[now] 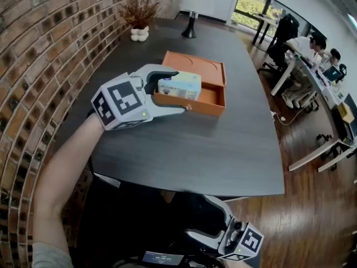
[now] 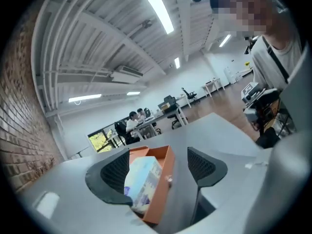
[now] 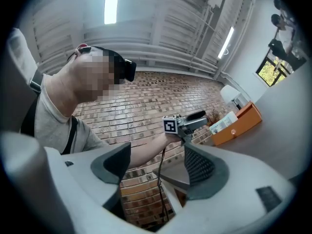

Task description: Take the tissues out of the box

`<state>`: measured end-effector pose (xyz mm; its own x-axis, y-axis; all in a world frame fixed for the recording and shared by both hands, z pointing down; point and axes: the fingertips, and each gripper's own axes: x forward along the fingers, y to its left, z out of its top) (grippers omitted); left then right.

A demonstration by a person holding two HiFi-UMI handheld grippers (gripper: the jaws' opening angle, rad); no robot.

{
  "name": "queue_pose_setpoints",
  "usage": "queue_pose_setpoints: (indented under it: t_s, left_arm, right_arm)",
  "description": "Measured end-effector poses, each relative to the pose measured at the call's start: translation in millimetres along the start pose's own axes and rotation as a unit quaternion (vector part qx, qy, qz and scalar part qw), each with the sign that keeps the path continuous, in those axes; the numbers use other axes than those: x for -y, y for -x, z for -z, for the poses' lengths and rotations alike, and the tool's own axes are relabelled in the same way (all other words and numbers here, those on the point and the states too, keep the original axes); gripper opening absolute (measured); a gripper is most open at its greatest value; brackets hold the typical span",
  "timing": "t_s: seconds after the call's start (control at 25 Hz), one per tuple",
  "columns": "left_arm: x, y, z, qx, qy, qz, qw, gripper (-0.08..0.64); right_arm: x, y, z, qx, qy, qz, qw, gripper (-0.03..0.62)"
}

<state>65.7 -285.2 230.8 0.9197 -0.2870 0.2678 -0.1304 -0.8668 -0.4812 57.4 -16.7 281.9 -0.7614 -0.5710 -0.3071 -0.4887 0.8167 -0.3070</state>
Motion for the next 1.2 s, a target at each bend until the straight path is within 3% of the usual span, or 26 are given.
queue_pose_setpoints:
  t_s: [0.12,0.28,0.36,0.6,0.8,0.92,1.08,1.2]
  left_arm:
    - [-31,-26,23,-0.049,0.002,0.015,0.9987,0.359]
    - [-46,-53,47,-0.099,0.007,0.073,0.9924,0.399]
    - [-49,-63,60,-0.128,0.008,0.102,0.9864,0.448]
    - [-51,-81,87,-0.188,0.035,0.179,0.9651,0.474]
    - [-61,-84,87,-0.189,0.051,0.181,0.9638,0.428]
    - [-65,-86,87,-0.184,0.055,0.170,0.9664,0.477]
    - [-55,-90,97,-0.206,0.045,0.190,0.9589,0.495]
    - [-47,-88,98,-0.211,0.035,0.214,0.9532,0.431]
  right_arm:
    - [3,3,-1,0.001,0.003,0.003,1.000,0.357]
    - [4,4,-2,-0.001,0.002,0.003,1.000,0.357]
    - [6,4,-3,0.001,0.000,0.005,1.000,0.357]
    - [6,3,-4,0.002,-0.002,0.005,1.000,0.357]
    - [6,3,-5,0.003,-0.004,0.004,1.000,0.357]
    - [6,3,-4,0.002,-0.006,0.001,1.000,0.357]
    - [6,3,-3,0.002,-0.008,-0.001,1.000,0.353]
    - [6,3,-4,0.003,-0.012,-0.001,1.000,0.342]
